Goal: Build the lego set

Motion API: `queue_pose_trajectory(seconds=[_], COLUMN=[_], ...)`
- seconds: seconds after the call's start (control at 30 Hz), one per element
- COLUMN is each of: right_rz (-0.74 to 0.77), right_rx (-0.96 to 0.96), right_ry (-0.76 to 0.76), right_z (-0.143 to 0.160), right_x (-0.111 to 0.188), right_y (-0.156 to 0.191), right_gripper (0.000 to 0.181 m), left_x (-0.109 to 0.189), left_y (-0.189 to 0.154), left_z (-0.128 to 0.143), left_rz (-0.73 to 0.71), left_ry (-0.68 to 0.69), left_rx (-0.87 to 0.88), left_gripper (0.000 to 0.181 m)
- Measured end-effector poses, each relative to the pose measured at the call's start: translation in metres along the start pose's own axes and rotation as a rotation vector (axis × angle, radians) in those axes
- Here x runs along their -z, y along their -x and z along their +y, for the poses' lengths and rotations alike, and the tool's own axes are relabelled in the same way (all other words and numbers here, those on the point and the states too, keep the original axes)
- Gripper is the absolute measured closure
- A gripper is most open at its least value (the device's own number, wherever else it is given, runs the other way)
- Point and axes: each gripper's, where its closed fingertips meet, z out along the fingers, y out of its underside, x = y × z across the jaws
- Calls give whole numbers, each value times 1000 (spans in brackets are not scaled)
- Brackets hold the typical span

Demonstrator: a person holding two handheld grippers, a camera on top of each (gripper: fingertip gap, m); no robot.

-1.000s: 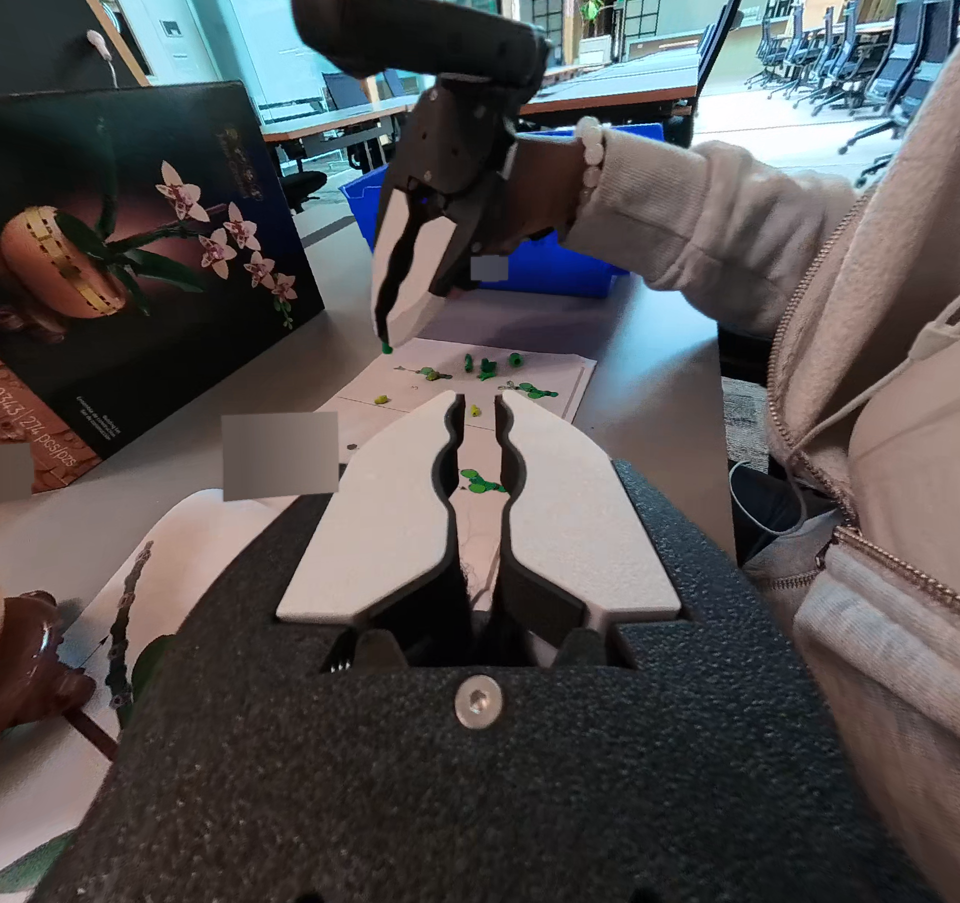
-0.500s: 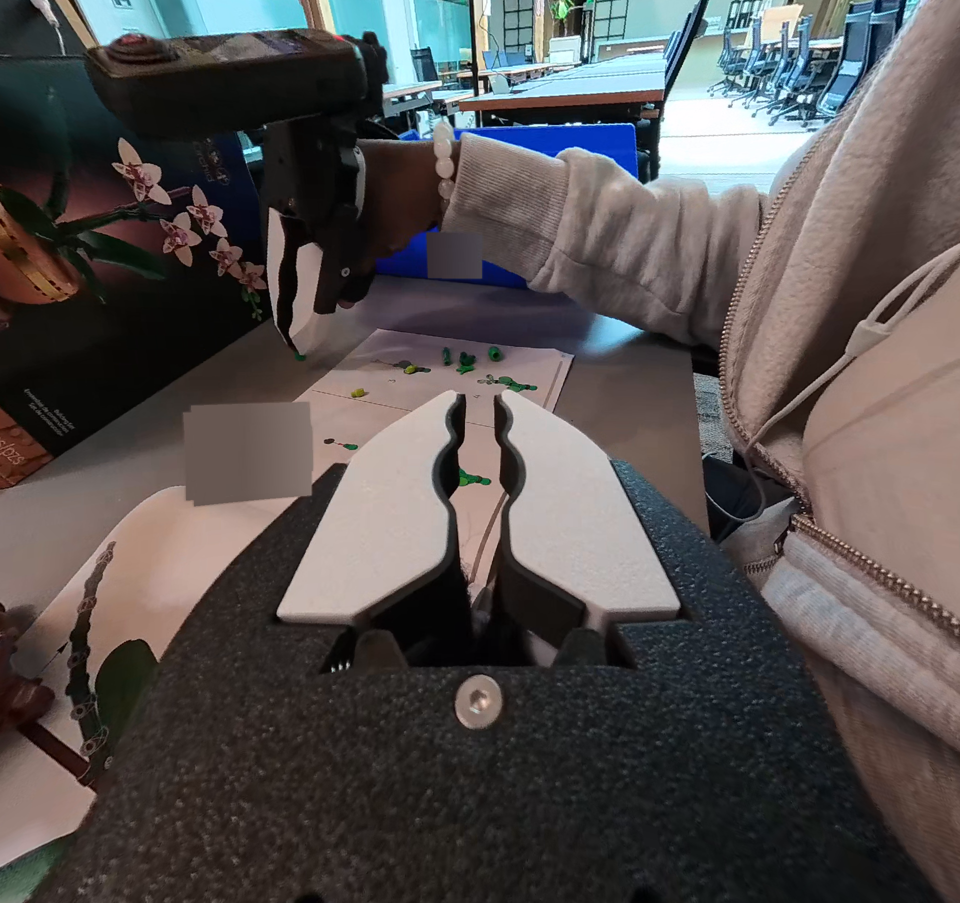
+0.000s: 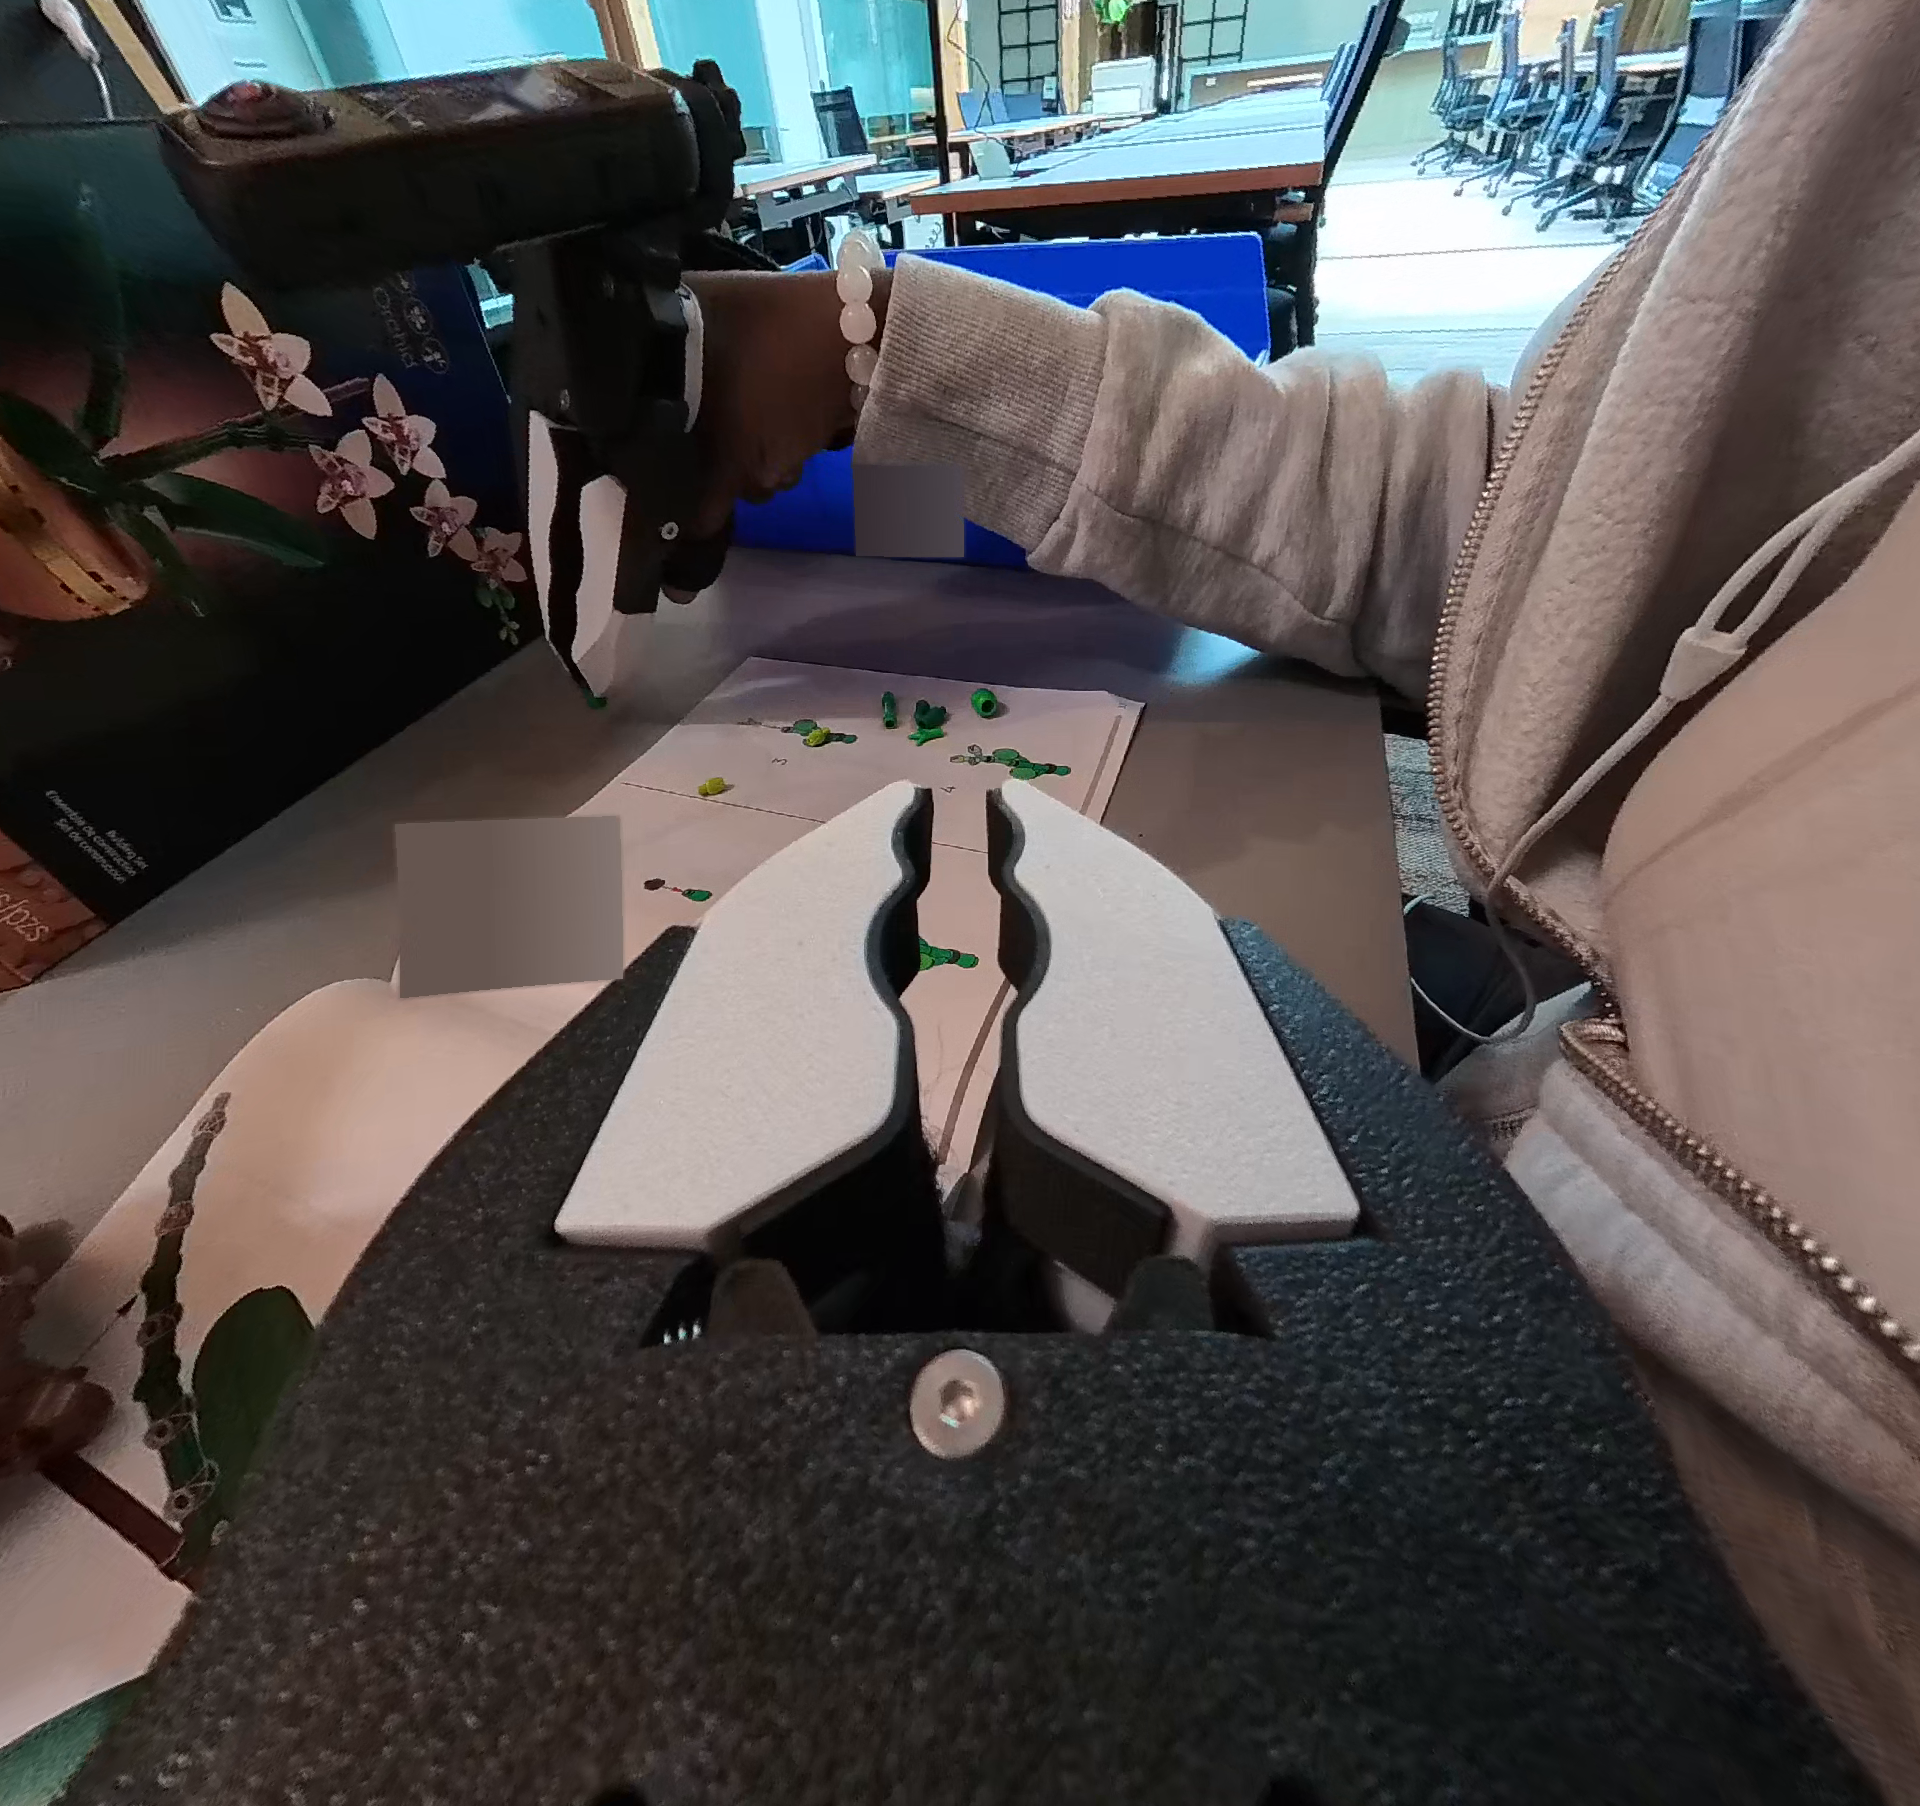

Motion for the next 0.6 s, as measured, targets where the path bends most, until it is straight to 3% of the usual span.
queue_pose_trajectory(seconds=[0.6], right_rz=[-20], right_rx=[-13], right_ry=[-25], right_z=[3], right_x=[1], right_y=[1], right_gripper=[174], left_x=[2], left_y=[3], left_z=[-2], left_rz=[0], left_ry=[-19], left_rx=[35], left_gripper=[172])
